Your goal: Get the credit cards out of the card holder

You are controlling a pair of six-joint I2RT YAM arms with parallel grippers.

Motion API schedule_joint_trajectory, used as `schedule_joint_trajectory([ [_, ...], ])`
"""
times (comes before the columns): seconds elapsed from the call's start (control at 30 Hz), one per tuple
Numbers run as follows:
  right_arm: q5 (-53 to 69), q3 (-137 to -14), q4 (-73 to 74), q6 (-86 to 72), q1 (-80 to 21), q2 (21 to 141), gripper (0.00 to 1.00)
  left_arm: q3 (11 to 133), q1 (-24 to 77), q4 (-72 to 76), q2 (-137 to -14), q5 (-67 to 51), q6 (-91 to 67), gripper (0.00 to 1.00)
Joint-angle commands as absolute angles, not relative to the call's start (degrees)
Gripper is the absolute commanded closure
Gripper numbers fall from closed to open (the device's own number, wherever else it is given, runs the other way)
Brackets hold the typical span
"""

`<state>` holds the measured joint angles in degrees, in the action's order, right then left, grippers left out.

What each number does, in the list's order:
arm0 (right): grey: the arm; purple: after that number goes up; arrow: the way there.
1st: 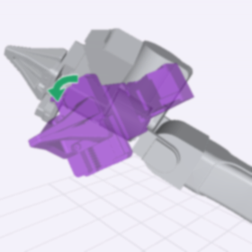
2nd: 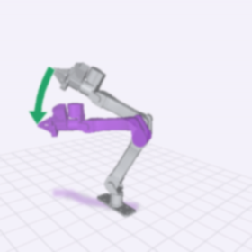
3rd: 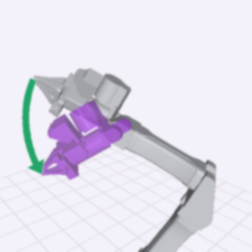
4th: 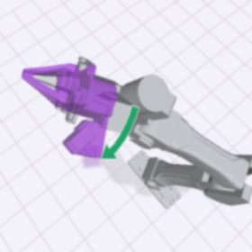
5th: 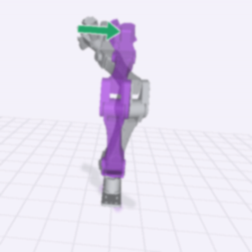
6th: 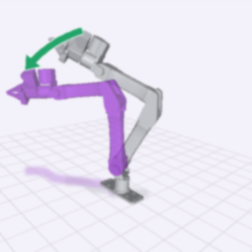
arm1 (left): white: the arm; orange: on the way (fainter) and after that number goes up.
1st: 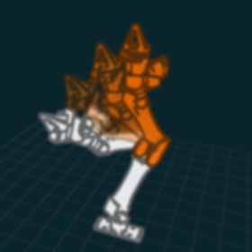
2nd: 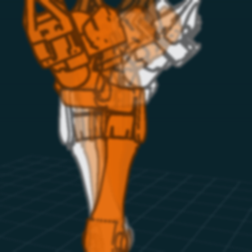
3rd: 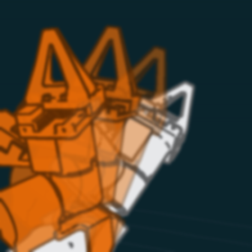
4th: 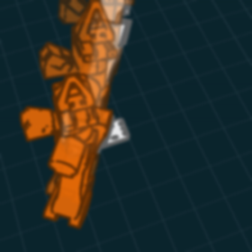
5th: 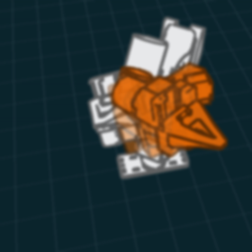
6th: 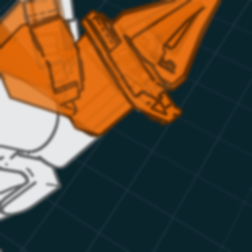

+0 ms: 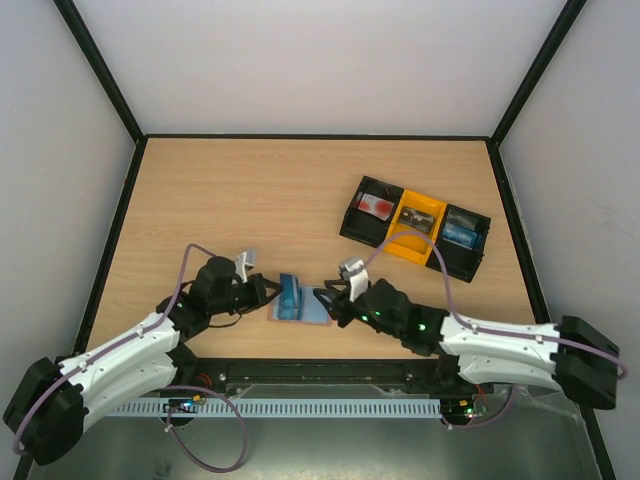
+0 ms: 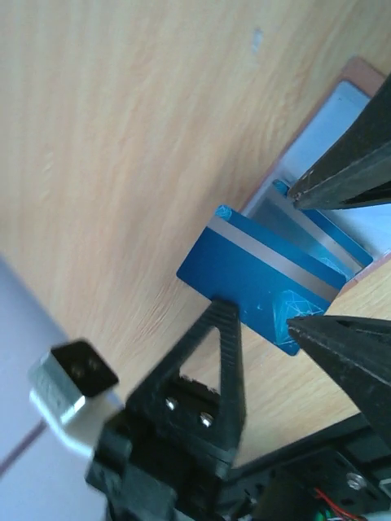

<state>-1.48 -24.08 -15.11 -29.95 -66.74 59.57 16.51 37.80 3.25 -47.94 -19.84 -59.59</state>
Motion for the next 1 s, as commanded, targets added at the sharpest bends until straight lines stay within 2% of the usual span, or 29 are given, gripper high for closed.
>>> schedule_joint_trajectory([
  [0.0, 0.80, -13.42, -33.09, -9.17, -67.28, 50.43, 0.63, 18.95, 37.14, 2.70, -45.76, -24.89, -62.52, 0.97],
  [0.13, 2.16, -12.05, -34.27, 1.96, -67.45, 48.75, 0.58, 19.81, 36.58, 2.54, -44.94, -27.04, -65.87, 0.97],
  [0.33, 2.12, -12.80, -34.88, 14.33, -68.56, 53.25, 0.48, 19.19, 36.40, 6.24, -43.30, -30.31, -73.83, 0.97],
  [0.53, 6.05, -9.20, -40.31, 28.26, -68.97, 54.36, 0.44, 17.27, 36.34, 10.07, -40.11, -31.09, -79.38, 0.97],
  [0.83, -0.26, -9.71, -47.46, 39.34, -69.08, 58.10, 0.43, 14.41, 36.34, 15.49, -39.80, -33.18, -83.76, 0.97],
  [0.97, 1.19, -10.36, -49.23, 41.91, -69.08, 59.92, 0.44, 14.36, 36.30, 17.08, -40.96, -34.83, -84.13, 0.97],
])
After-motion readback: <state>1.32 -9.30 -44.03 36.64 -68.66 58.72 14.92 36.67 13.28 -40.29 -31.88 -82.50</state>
